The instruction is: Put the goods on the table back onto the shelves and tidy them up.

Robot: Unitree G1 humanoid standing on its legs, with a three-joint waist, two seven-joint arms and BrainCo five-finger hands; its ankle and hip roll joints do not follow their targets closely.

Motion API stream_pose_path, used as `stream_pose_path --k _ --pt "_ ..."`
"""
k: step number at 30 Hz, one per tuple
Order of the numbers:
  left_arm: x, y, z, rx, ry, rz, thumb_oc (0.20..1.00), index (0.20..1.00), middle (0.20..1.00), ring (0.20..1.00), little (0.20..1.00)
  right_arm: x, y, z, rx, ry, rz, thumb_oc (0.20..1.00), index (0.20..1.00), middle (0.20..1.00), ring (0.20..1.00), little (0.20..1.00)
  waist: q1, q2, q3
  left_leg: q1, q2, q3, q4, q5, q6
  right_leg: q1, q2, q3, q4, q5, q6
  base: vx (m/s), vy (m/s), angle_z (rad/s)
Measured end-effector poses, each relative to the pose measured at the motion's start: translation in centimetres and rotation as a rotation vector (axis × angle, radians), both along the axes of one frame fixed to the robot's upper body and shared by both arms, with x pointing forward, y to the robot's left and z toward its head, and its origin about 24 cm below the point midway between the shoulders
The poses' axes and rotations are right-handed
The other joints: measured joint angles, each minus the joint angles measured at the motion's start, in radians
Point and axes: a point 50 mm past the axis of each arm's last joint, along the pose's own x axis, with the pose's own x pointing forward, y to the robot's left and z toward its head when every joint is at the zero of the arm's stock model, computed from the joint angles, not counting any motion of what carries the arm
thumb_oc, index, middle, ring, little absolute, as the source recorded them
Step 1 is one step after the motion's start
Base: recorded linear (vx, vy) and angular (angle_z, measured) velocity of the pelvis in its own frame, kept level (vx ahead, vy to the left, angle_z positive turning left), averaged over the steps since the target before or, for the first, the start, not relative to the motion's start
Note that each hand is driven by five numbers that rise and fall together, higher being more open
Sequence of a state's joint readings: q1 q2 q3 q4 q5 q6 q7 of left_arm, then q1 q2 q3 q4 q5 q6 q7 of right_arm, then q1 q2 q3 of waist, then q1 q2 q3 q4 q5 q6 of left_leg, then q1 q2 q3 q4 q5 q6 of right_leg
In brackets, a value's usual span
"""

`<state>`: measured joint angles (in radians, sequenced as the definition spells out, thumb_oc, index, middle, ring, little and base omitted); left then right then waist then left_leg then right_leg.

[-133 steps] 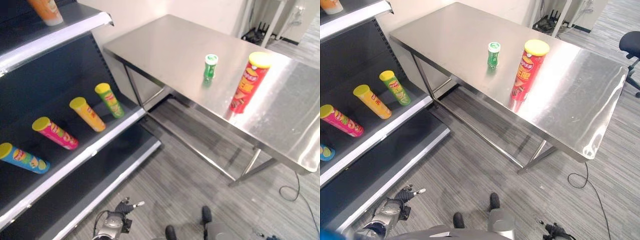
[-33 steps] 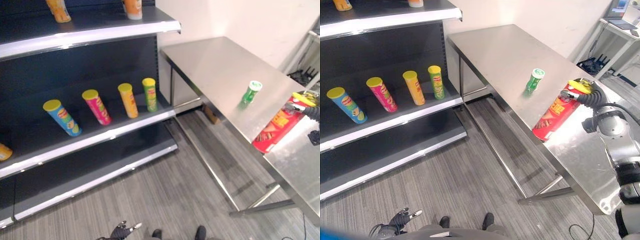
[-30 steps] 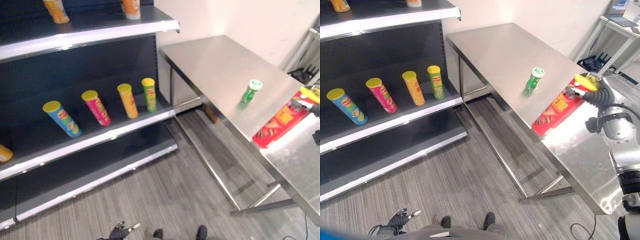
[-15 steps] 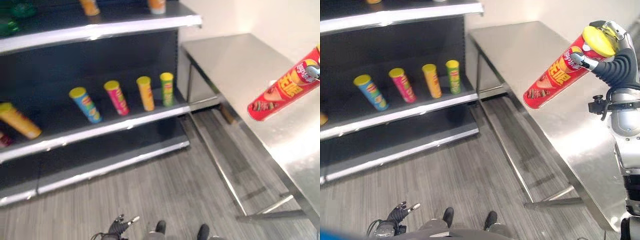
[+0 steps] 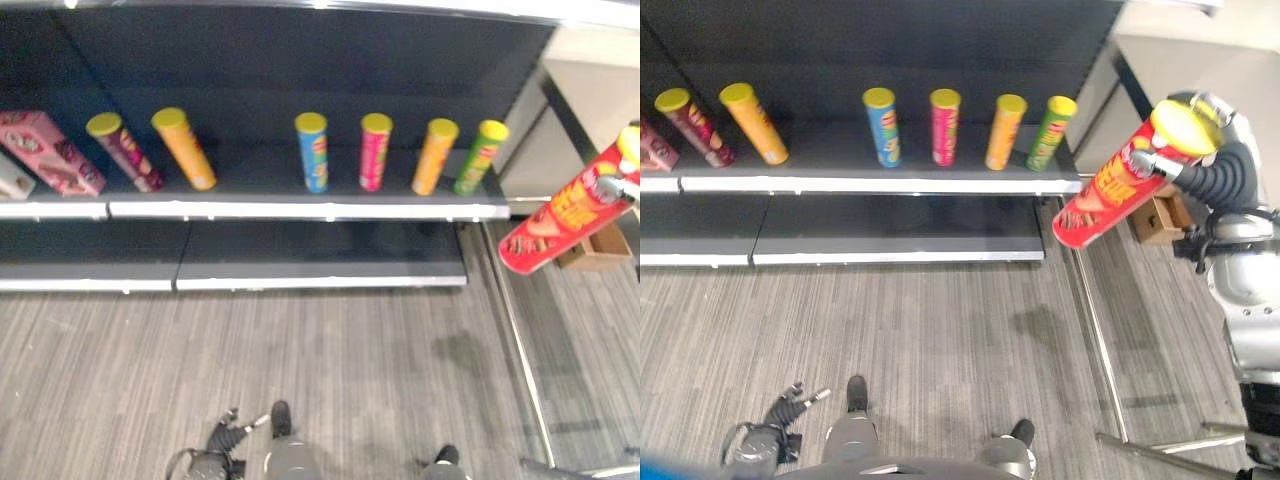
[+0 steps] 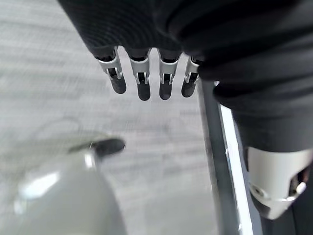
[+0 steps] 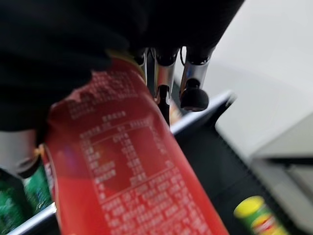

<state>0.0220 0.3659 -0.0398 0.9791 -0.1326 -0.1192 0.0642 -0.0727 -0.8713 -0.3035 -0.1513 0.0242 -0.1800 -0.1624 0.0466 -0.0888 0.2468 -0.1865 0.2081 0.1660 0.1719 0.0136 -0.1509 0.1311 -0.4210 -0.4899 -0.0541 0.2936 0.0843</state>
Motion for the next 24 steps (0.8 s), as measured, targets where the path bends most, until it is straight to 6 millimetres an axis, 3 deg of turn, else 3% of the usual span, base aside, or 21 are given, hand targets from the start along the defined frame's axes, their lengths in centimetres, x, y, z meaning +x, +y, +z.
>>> stream_pose_path --k 1,2,3,4,5,6,7,8,10,14,16,18,20,21,22,23,24 --pt "0.8 0.3 0.4 0.013 -0.008 -0.011 1.000 1.000 1.000 1.000 1.000 -0.2 0.6 -0.2 0.032 -0.028 -0.006 0.200 0.200 0.200 0.200 0.200 0.001 -0.006 0.001 -0.022 -0.061 0.073 0.099 -0.063 0.093 -0.017 -0.073 -0.001 0.085 0.030 -0.036 0.09 0.537 0.23" --pt "0.4 -0.6 -0.1 -0.007 0.006 -0.021 1.000 1.000 1.000 1.000 1.000 -0.1 1.5 0.2 0.025 -0.049 0.019 0.200 0.200 0.200 0.200 0.200 -0.003 0.012 -0.005 0.004 -0.104 0.097 0.076 -0.100 0.150 -0.051 -0.154 0.000 0.175 0.043 -0.029 0.08 0.368 0.24" --pt "0.3 -0.5 0.0 -0.003 -0.004 -0.007 1.000 1.000 1.000 1.000 1.000 0.2 2.1 -0.1 0.007 -0.041 0.043 0.200 0.200 0.200 0.200 0.200 -0.015 0.032 -0.022 0.033 -0.132 0.104 0.055 -0.108 0.148 -0.086 -0.175 -0.003 0.242 0.012 -0.012 0.17 0.558 0.04" --pt "0.5 -0.5 0.1 0.003 -0.013 -0.011 1.000 1.000 1.000 1.000 1.000 0.2 2.2 -0.2 -0.028 -0.017 0.048 0.200 0.200 0.200 0.200 0.200 -0.014 0.043 -0.030 0.035 -0.152 0.097 0.047 -0.119 0.168 -0.104 -0.150 0.041 0.262 0.027 -0.004 0.17 0.456 0.19" --pt "0.4 0.1 0.3 0.019 -0.010 -0.020 1.000 1.000 1.000 1.000 1.000 0.2 2.2 -0.2 -0.055 -0.006 0.045 0.200 0.200 0.200 0.200 0.200 -0.016 0.050 -0.036 0.048 -0.186 0.098 0.031 -0.105 0.181 -0.111 -0.138 0.057 0.272 0.096 -0.030 0.28 0.488 0.58" --pt "0.7 0.3 0.5 0.029 -0.008 -0.024 1.000 1.000 1.000 1.000 1.000 0.0 1.7 0.0 -0.075 0.001 0.022 0.200 0.200 0.200 0.200 0.200 -0.049 0.065 -0.044 0.076 -0.224 0.043 -0.026 -0.094 0.219 -0.160 -0.120 0.259 0.354 0.080 0.015 0.25 0.365 0.73" --pt "1.1 0.3 0.6 0.029 -0.011 -0.026 1.000 1.000 1.000 1.000 1.000 -0.2 1.3 -0.4 -0.073 0.020 0.003 0.200 0.200 0.200 0.200 0.200 -0.057 0.078 -0.041 0.102 -0.220 0.024 -0.070 -0.078 0.237 -0.185 -0.046 0.315 0.400 -0.120 0.066 0.20 0.266 0.73" --pt "1.3 0.2 0.6 0.029 -0.010 -0.031 1.000 1.000 1.000 1.000 1.000 -0.1 1.2 -0.6 -0.074 0.037 0.001 0.200 0.200 0.200 0.200 0.200 -0.066 0.090 -0.037 0.151 -0.212 0.006 -0.129 -0.058 0.246 -0.201 0.055 0.330 0.401 -0.255 0.053 0.11 0.139 0.45" --pt "0.8 0.1 0.3 0.034 0.014 -0.047 1.000 1.000 1.000 1.000 1.000 -0.2 1.4 -0.2 -0.085 0.026 0.013 0.200 0.200 0.200 0.200 0.200 -0.074 0.081 -0.039 0.202 -0.218 0.004 -0.172 -0.044 0.242 -0.250 0.165 0.318 0.366 -0.316 0.044 0.18 0.137 0.28" --pt "0.7 -1.2 -0.4 -0.003 0.034 -0.051 1.000 1.000 1.000 1.000 1.000 0.0 1.8 0.4 -0.092 -0.003 0.033 0.200 0.200 0.200 0.200 0.200 -0.115 0.061 -0.030 0.269 -0.237 -0.058 -0.243 -0.045 0.251 -0.385 0.340 0.339 0.207 -0.315 0.045 0.24 0.127 0.40" --pt "0.5 -2.3 -1.1 -0.028 0.072 -0.073 1.000 1.000 1.000 1.000 1.000 -0.1 1.6 0.6 -0.095 -0.012 0.031 0.200 0.200 0.200 0.200 0.200 -0.158 0.042 -0.024 0.303 -0.271 -0.116 -0.261 -0.046 0.247 -0.431 0.369 0.334 0.097 -0.268 0.063 0.27 0.069 0.92" --pt "0.4 -2.8 -1.3 -0.026 0.081 -0.104 1.000 1.000 1.000 1.000 1.000 -0.2 1.6 0.6 -0.097 -0.010 0.030 0.200 0.200 0.200 0.200 0.200 -0.178 0.027 -0.021 0.331 -0.298 -0.171 -0.261 -0.066 0.239 -0.436 0.365 0.318 0.053 -0.240 0.059 0.17 0.011 1.01" --pt "0.5 -3.0 -1.2 -0.028 0.072 -0.125 1.000 1.000 1.000 1.000 1.000 -0.4 1.4 0.5 -0.117 0.001 0.027 0.200 0.200 0.200 0.200 0.200 -0.173 0.018 -0.025 0.355 -0.325 -0.188 -0.262 -0.089 0.232 -0.419 0.342 0.255 0.055 -0.234 0.047 0.16 -0.045 0.63" --pt "0.3 -2.9 -1.1 -0.025 0.070 -0.125 1.000 1.000 1.000 1.000 1.000 -0.4 1.5 0.5 -0.122 0.004 0.031 0.200 0.200 0.200 0.200 0.200 -0.157 0.014 -0.023 0.371 -0.336 -0.189 -0.261 -0.103 0.219 -0.395 0.335 0.226 0.037 -0.211 0.024 0.15 -0.044 0.16" --pt "0.0 -3.2 -1.3 -0.029 0.080 -0.131 1.000 1.000 1.000 1.000 1.000 -0.4 1.4 0.4 -0.128 0.016 0.034 0.200 0.200 0.200 0.200 0.200 -0.146 0.035 -0.022 0.384 -0.323 -0.195 -0.261 -0.126 0.189 -0.372 0.342 0.200 0.010 -0.145 -0.013 0.24 -0.062 0.27" --pt "0.0 -3.6 -1.4 -0.027 0.086 -0.155 1.000 1.000 1.000 1.000 1.000 -0.6 1.3 0.2 -0.158 0.048 0.035 0.200 0.200 0.200 0.200 0.200 -0.149 0.043 -0.022 0.395 -0.304 -0.191 -0.243 -0.154 0.166 -0.334 0.376 0.219 -0.032 -0.050 -0.097 0.27 -0.076 0.16" --pt "0.0 -3.7 -1.5 -0.034 0.085 -0.150 1.000 1.000 1.000 1.000 1.000 -0.7 1.9 0.1 -0.177 0.047 0.076 0.200 0.200 0.200 0.200 0.200 -0.154 0.053 -0.015 0.405 -0.277 -0.176 -0.238 -0.163 0.156 -0.316 0.405 0.220 -0.042 -0.066 -0.108 0.40 -0.118 0.09"
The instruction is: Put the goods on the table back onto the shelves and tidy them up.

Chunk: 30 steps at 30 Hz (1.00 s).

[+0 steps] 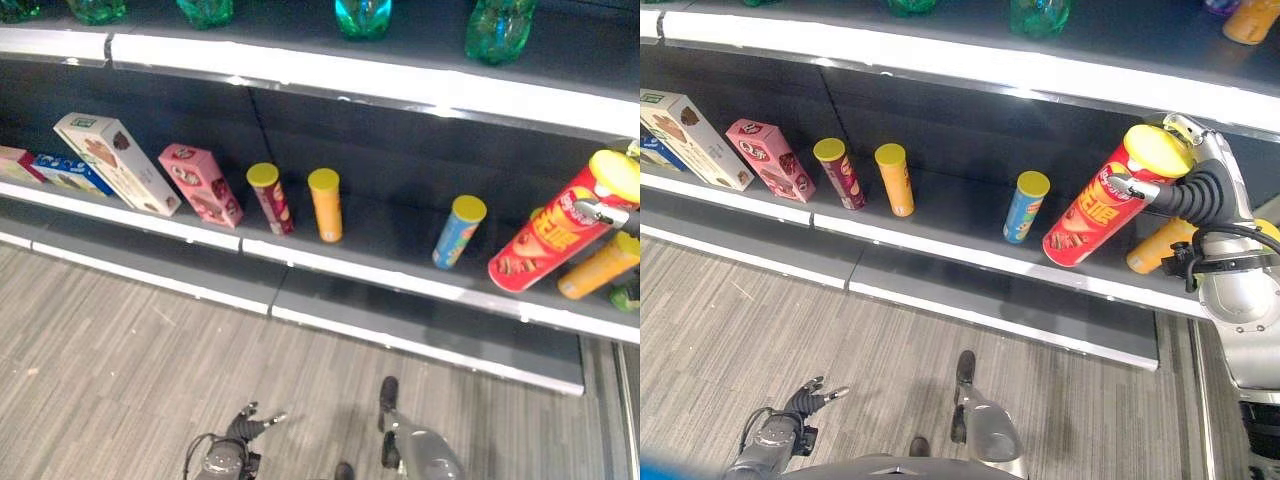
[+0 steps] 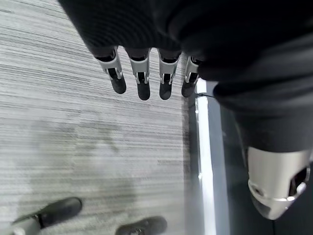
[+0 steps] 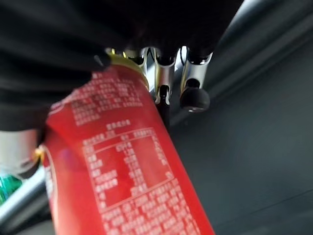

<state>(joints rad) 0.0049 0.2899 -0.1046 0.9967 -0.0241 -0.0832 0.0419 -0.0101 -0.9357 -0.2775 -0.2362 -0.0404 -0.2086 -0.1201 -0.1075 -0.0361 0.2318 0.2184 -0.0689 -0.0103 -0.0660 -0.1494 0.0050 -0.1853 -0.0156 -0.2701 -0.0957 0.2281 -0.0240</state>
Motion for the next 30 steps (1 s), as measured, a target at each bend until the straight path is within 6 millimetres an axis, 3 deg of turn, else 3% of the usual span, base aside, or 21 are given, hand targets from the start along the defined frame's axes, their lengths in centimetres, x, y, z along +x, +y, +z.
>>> stream_pose_path --k 2,4,5,6,7,8,9,10,11,12,13,14,17,18,19,20,24,26,28,30 --pt "0.5 -0.3 0.1 -0.010 -0.015 -0.001 1.000 1.000 1.000 1.000 1.000 -0.4 1.0 -0.9 -0.011 0.044 0.053 0.200 0.200 0.200 0.200 0.200 -0.021 -0.002 0.011 0.001 0.027 0.009 0.101 -0.037 -0.050 0.049 0.026 -0.011 -0.005 -0.049 -0.006 0.28 -0.106 -0.06" --pt "0.7 -0.2 0.3 -0.015 -0.032 0.003 1.000 1.000 1.000 1.000 1.000 -0.6 1.3 -1.0 -0.044 0.078 0.069 0.200 0.200 0.200 0.200 0.200 -0.019 -0.014 0.023 -0.094 0.028 0.074 0.398 -0.058 -0.089 0.106 0.028 -0.023 0.000 -0.113 0.045 0.08 -0.052 -0.22" --pt "0.5 0.0 0.6 -0.016 -0.053 0.020 1.000 1.000 1.000 1.000 1.000 -0.9 1.4 -0.6 -0.106 0.103 0.083 0.200 0.200 0.200 0.200 0.200 -0.010 -0.008 0.028 -0.289 0.078 0.080 0.794 -0.005 -0.204 0.098 0.029 -0.012 0.068 -0.171 0.022 0.08 -0.013 -0.77" --pt "-0.5 0.6 0.3 -0.003 -0.023 0.035 1.000 1.000 1.000 1.000 1.000 -1.1 1.9 -0.7 -0.117 0.111 0.102 0.200 0.200 0.200 0.200 0.200 0.000 -0.008 0.026 -0.364 0.094 0.069 0.926 0.009 -0.227 0.115 0.046 -0.007 0.057 -0.155 -0.028 0.22 0.090 -1.00" --pt "-1.1 0.8 0.1 -0.002 -0.007 0.046 1.000 1.000 1.000 1.000 1.000 -0.9 1.7 -0.8 -0.105 0.110 0.092 0.200 0.200 0.200 0.200 0.200 0.001 0.009 0.029 -0.453 0.129 0.034 0.934 0.046 -0.204 0.113 0.067 -0.009 0.052 -0.204 0.018 0.25 0.167 -1.10" --pt "-0.5 1.0 0.4 0.002 -0.031 0.053 1.000 1.000 1.000 1.000 1.000 -0.4 1.2 -0.2 -0.115 0.103 0.065 0.200 0.200 0.200 0.200 0.200 0.005 0.035 0.040 -0.530 0.246 0.048 0.934 0.056 -0.206 0.033 0.059 0.004 0.269 -0.284 0.026 0.27 0.270 -0.72" --pt "-0.2 1.9 0.8 0.025 -0.030 0.064 1.000 1.000 1.000 1.000 1.000 -0.1 1.0 -0.7 -0.081 0.120 0.050 0.200 0.200 0.200 0.200 0.200 -0.002 -0.001 0.063 -0.522 0.333 0.069 0.763 0.062 -0.189 0.050 0.081 -0.002 0.279 -0.292 -0.020 0.26 0.333 -0.70" --pt "-0.5 2.6 1.0 0.043 -0.030 0.059 1.000 1.000 1.000 1.000 1.000 0.1 1.5 -1.5 -0.073 0.152 0.072 0.200 0.200 0.200 0.200 0.200 0.008 -0.049 0.051 -0.469 0.352 0.086 0.453 0.099 -0.142 0.071 0.076 0.024 0.217 -0.287 0.051 0.25 0.353 -0.73" --pt "-0.5 1.8 0.6 0.027 -0.021 0.051 1.000 1.000 1.000 1.000 1.000 0.5 1.6 -1.5 -0.060 0.143 0.083 0.200 0.200 0.200 0.200 0.200 0.019 -0.006 0.063 -0.429 0.405 -0.014 0.178 0.122 -0.153 0.045 0.049 -0.042 0.315 -0.415 0.178 0.25 0.352 -1.44" --pt "-0.6 0.9 0.4 0.003 -0.026 0.042 1.000 1.000 1.000 1.000 1.000 1.0 1.9 -0.8 -0.108 0.140 0.096 0.200 0.200 0.200 0.200 0.200 0.050 0.002 0.047 -0.338 0.438 -0.127 -0.040 0.151 -0.197 0.003 -0.023 0.037 0.494 -0.457 0.029 0.18 0.283 -1.40" --pt "-0.3 0.4 0.2 -0.006 -0.018 0.040 1.000 1.000 1.000 1.000 1.000 1.2 2.3 -0.3 -0.126 0.127 0.108 0.200 0.200 0.200 0.200 0.200 0.053 0.006 0.049 -0.323 0.450 -0.171 -0.036 0.158 -0.206 0.017 -0.037 0.064 0.479 -0.430 0.039 0.18 0.340 -1.15" --pt "-0.2 -0.4 0.0 -0.025 -0.014 0.033 1.000 1.000 1.000 1.000 1.000 1.2 2.5 -0.3 -0.132 0.130 0.117 0.200 0.200 0.200 0.200 0.200 0.049 0.026 0.030 -0.343 0.437 -0.196 -0.033 0.158 -0.206 0.028 -0.029 0.068 0.429 -0.417 0.060 0.13 0.385 -0.55" --pt "-0.3 -0.5 0.0 -0.027 -0.021 0.032 1.000 1.000 1.000 1.000 1.000 1.1 2.4 -0.6 -0.139 0.152 0.116 0.200 0.200 0.200 0.200 0.200 0.023 0.060 0.009 -0.335 0.299 -0.102 0.044 0.156 -0.198 0.135 -0.032 0.089 0.223 -0.311 0.068 0.07 0.412 -0.41" --pt "-0.3 -0.2 0.1 -0.020 -0.024 0.032 1.000 1.000 1.000 1.000 1.000 1.0 2.3 -0.9 -0.139 0.167 0.110 0.200 0.200 0.200 0.200 0.200 0.022 0.071 0.001 -0.329 0.240 -0.055 0.068 0.173 -0.174 0.159 -0.034 0.108 0.166 -0.267 0.069 0.01 0.454 -0.59" --pt "-0.3 0.0 0.1 -0.016 -0.027 0.031 1.000 1.000 1.000 1.000 1.000 1.1 2.3 -1.1 -0.136 0.172 0.111 0.200 0.200 0.200 0.200 0.200 0.009 0.086 -0.009 -0.298 0.211 -0.013 0.028 0.199 -0.140 0.166 -0.034 0.126 0.137 -0.250 0.084 0.01 0.469 -0.59" --pt "-0.2 0.5 0.3 -0.001 -0.029 0.031 1.000 1.000 1.000 1.000 1.000 1.2 2.7 -1.8 -0.106 0.180 0.124 0.200 0.200 0.200 0.200 0.200 0.004 0.065 -0.008 -0.259 0.176 0.011 -0.021 0.245 -0.098 0.170 -0.064 0.148 0.131 -0.238 0.102 0.00 0.429 -0.41" --pt "0.2 1.4 0.8 0.029 -0.042 0.028 1.000 1.000 1.000 1.000 1.000 1.7 4.2 -3.2 -0.109 0.226 0.181 0.200 0.200 0.200 0.200 0.200 0.002 0.019 -0.007 -0.244 0.081 0.049 -0.027 0.238 -0.040 0.170 -0.160 0.182 0.127 -0.218 0.135 0.00 0.239 -0.15" --pt "0.4 2.6 1.3 0.070 -0.056 0.032 1.000 1.000 1.000 1.000 1.000 2.0 5.2 -3.6 -0.105 0.238 0.224 0.200 0.200 0.200 0.200 0.200 0.011 0.006 -0.006 -0.245 0.041 0.049 -0.027 0.230 -0.026 0.166 -0.202 0.204 0.124 -0.196 0.170 -0.03 0.153 0.06" --pt "0.3 3.5 1.6 0.102 -0.056 0.040 1.000 1.000 1.000 1.000 1.000 2.4 6.2 -3.7 -0.126 0.243 0.259 0.200 0.200 0.200 0.200 0.200 0.045 -0.004 0.000 -0.245 0.031 0.071 -0.027 0.227 -0.012 0.154 -0.222 0.207 0.107 -0.172 0.202 -0.02 0.062 -0.19" --pt "0.1 3.9 1.6 0.111 -0.053 0.052 1.000 1.000 1.000 1.000 1.000 2.6 6.7 -3.6 -0.145 0.236 0.276 0.200 0.200 0.200 0.200 0.200 0.068 -0.012 0.002 -0.248 0.025 0.076 -0.027 0.220 -0.001 0.161 -0.247 0.205 0.056 -0.166 0.208 -0.02 0.038 -0.15"
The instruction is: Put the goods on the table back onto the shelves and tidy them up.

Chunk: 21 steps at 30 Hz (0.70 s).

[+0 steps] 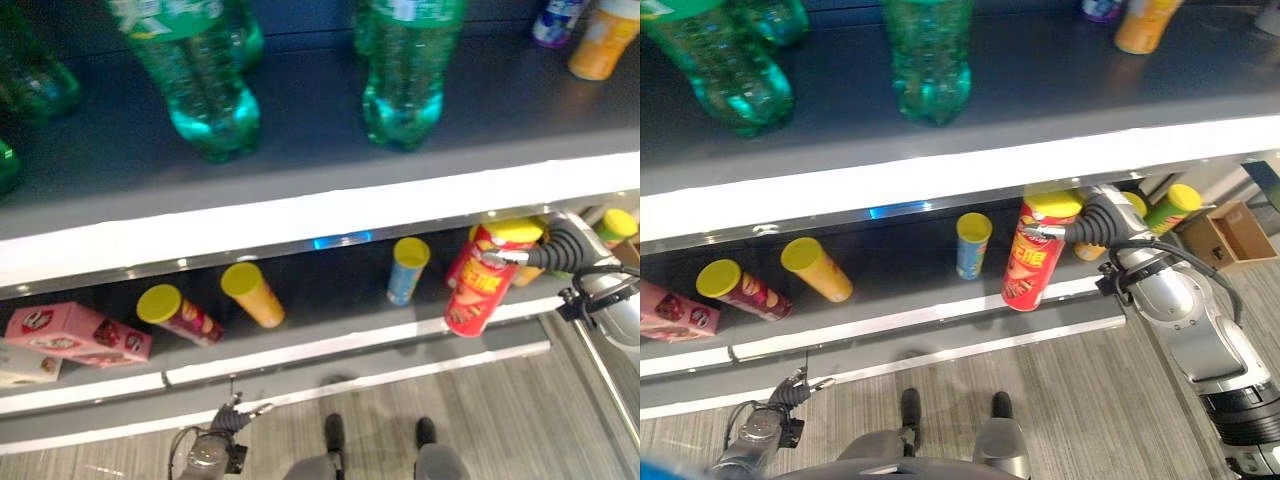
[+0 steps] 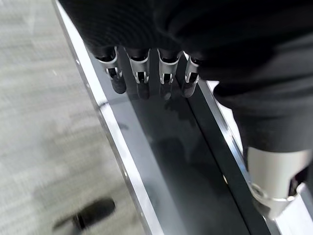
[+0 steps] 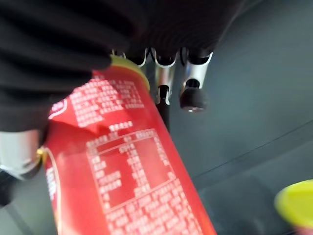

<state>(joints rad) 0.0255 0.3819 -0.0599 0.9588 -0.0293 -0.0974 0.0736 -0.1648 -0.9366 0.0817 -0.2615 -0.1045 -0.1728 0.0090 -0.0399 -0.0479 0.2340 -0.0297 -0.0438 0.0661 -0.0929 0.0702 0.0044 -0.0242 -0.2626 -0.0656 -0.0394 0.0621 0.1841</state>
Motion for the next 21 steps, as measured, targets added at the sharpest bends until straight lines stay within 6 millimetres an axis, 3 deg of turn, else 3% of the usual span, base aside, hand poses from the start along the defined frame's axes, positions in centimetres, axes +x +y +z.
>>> stream_pose_path --k 1,3,4,8,14,21 --pt "-0.1 0.1 0.0 0.003 0.000 0.002 1.000 1.000 1.000 1.000 1.000 0.1 0.1 0.0 -0.002 -0.003 0.004 0.200 0.200 0.200 0.200 0.200 0.004 -0.004 0.002 0.000 -0.001 0.000 0.000 0.001 0.001 0.005 -0.009 -0.005 -0.015 0.009 0.003 0.00 0.000 0.00" --pt "-0.2 0.7 0.2 0.017 0.002 0.009 1.000 1.000 1.000 1.000 1.000 0.1 0.7 -0.4 0.008 0.007 0.020 0.200 0.200 0.200 0.200 0.200 0.017 -0.037 0.011 -0.001 -0.002 0.002 0.000 0.001 0.001 0.016 -0.035 -0.009 -0.028 0.090 0.024 0.00 0.000 0.00" --pt "-0.4 0.9 0.2 0.021 0.004 0.018 1.000 1.000 1.000 1.000 1.000 0.1 1.1 -0.9 0.016 0.025 0.036 0.200 0.200 0.200 0.200 0.200 0.018 -0.056 0.018 -0.001 0.002 0.001 0.000 0.001 0.000 0.027 -0.030 -0.008 -0.042 0.084 0.036 0.00 0.000 0.00" --pt "-0.9 0.4 -0.2 0.004 0.017 0.021 1.000 1.000 1.000 1.000 1.000 0.1 1.4 -1.6 0.018 0.066 0.047 0.200 0.200 0.200 0.200 0.200 0.010 -0.069 0.031 -0.004 0.027 0.013 -0.005 0.000 -0.016 0.028 -0.005 -0.029 -0.057 0.041 0.025 -0.01 -0.019 -0.12" --pt "0.3 -0.3 0.0 -0.010 -0.014 0.006 1.000 1.000 1.000 1.000 1.000 0.1 2.4 -3.2 -0.073 0.120 0.073 0.200 0.200 0.200 0.200 0.200 -0.013 -0.054 0.041 -0.003 0.063 0.008 -0.005 0.005 -0.035 0.032 0.029 -0.040 -0.058 0.031 0.013 0.01 -0.048 0.00" --pt "0.9 -1.1 -0.1 -0.026 -0.025 0.000 1.000 1.000 1.000 1.000 1.000 0.5 4.4 -3.4 -0.165 0.107 0.142 0.200 0.200 0.200 0.200 0.200 -0.009 -0.049 0.041 -0.002 0.063 -0.014 0.000 0.012 -0.040 0.049 0.030 -0.064 -0.058 0.026 0.009 0.01 -0.052 0.10"
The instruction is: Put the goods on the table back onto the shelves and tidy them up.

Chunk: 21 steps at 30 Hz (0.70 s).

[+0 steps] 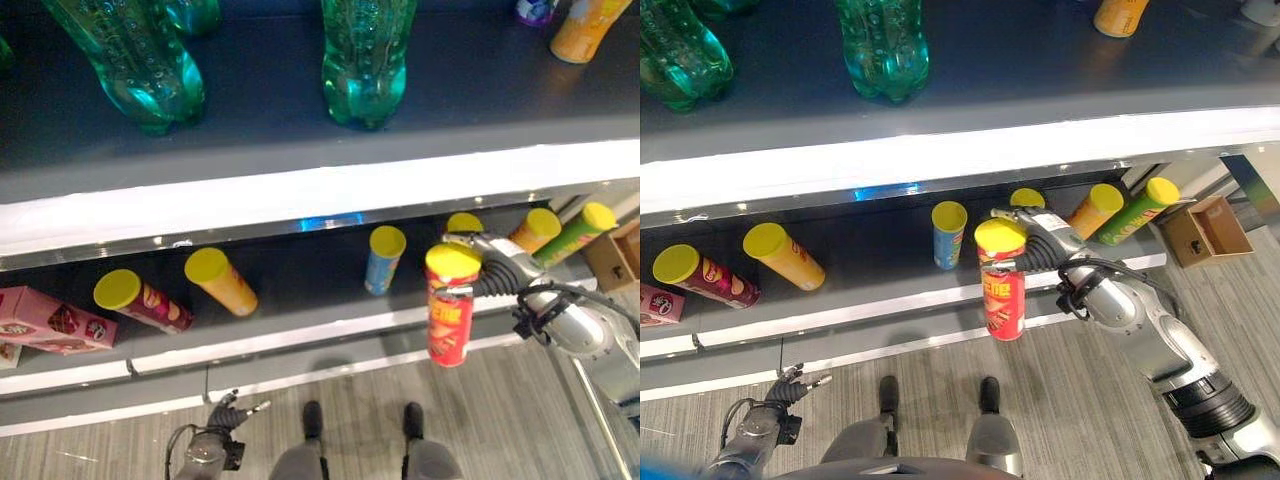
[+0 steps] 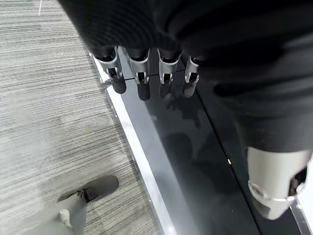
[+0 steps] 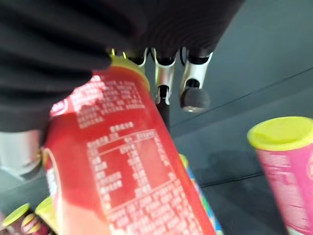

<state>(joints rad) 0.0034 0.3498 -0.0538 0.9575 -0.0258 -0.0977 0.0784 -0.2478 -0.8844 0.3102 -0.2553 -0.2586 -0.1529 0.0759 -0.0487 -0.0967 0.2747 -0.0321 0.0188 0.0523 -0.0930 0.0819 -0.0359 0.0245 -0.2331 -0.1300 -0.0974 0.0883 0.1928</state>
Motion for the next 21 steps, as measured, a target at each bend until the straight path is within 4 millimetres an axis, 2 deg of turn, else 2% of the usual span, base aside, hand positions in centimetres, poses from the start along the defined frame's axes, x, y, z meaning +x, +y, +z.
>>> stream_pose_path --k 5,7,13,15,17,21 --pt "0.1 -0.5 -0.1 -0.004 -0.006 0.006 1.000 1.000 1.000 1.000 1.000 0.8 2.4 1.4 -0.042 -0.065 0.091 0.200 0.200 0.200 0.200 0.200 0.032 0.012 -0.002 0.002 0.000 -0.028 0.000 0.003 -0.005 0.020 0.003 -0.031 0.000 -0.007 -0.006 0.00 -0.041 0.17" --pt "-0.1 -0.6 -0.2 0.000 0.000 0.005 1.000 1.000 1.000 1.000 1.000 1.0 2.8 1.7 -0.045 -0.083 0.101 0.200 0.200 0.200 0.200 0.200 0.047 0.012 -0.002 0.002 0.000 -0.033 0.000 0.001 -0.008 0.021 0.003 -0.035 0.000 -0.008 -0.007 0.00 -0.005 0.12" --pt "-1.1 -0.5 -0.6 0.002 0.034 0.016 1.000 1.000 1.000 1.000 1.000 1.2 2.6 1.4 -0.055 -0.077 0.086 0.200 0.200 0.200 0.200 0.200 0.050 0.012 -0.002 0.000 -0.006 -0.036 0.000 0.002 -0.006 0.022 -0.003 -0.037 0.000 -0.008 -0.007 -0.01 -0.035 0.01" --pt "-1.2 -1.1 -0.6 -0.016 0.015 0.025 1.000 1.000 1.000 1.000 1.000 2.3 4.8 0.6 -0.077 -0.041 0.129 0.200 0.200 0.200 0.200 0.200 0.055 0.015 -0.004 0.005 -0.005 -0.050 0.009 -0.006 -0.021 0.049 0.002 -0.058 0.000 -0.015 -0.002 0.00 -0.016 0.19" --pt "-0.4 -2.0 -0.5 -0.034 -0.015 0.005 1.000 1.000 1.000 1.000 1.000 2.4 5.6 0.2 -0.080 -0.026 0.157 0.200 0.200 0.200 0.200 0.200 0.089 0.023 -0.015 0.000 0.001 -0.062 0.008 -0.005 -0.015 0.053 0.004 -0.083 0.000 -0.025 -0.006 0.00 -0.023 0.40" --pt "-2.1 -1.8 -1.0 -0.033 0.028 0.021 1.000 1.000 1.000 1.000 1.000 3.3 6.4 0.2 -0.076 -0.042 0.148 0.200 0.200 0.200 0.200 0.200 0.123 0.023 -0.016 0.003 -0.005 -0.079 0.008 0.008 -0.012 0.070 0.001 -0.105 0.000 -0.029 -0.008 0.01 -0.028 0.17"
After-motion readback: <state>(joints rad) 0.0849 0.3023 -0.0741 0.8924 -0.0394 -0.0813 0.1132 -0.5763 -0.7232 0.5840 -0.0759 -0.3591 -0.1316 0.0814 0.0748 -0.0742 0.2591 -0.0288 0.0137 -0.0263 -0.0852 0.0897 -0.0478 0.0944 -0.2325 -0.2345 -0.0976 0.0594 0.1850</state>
